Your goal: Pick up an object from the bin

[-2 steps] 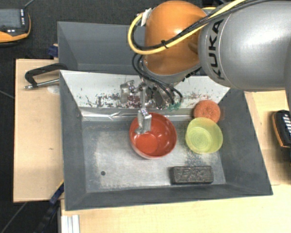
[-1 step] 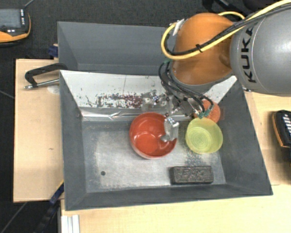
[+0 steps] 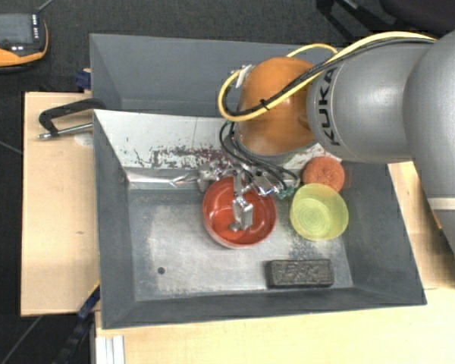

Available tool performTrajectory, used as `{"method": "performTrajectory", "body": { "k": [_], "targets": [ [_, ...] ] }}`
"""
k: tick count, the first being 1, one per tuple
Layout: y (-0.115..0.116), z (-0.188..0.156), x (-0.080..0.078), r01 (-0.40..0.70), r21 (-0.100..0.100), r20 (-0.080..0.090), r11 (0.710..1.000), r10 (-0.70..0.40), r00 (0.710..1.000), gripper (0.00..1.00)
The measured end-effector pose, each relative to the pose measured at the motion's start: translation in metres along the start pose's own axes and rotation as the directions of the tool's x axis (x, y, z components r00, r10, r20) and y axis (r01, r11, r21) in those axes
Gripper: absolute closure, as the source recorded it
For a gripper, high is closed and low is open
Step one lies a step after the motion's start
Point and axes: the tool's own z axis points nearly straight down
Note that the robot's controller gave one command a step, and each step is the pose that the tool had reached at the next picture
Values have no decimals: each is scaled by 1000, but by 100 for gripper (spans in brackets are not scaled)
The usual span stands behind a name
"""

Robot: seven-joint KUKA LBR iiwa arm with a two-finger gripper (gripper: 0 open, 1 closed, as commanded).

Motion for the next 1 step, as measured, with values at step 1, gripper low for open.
{"method": "performTrajectory", "body": {
  "k": [1],
  "targets": [
    [-1,-5,-2,0,3,6,1000,0,1000,100]
  ]
}}
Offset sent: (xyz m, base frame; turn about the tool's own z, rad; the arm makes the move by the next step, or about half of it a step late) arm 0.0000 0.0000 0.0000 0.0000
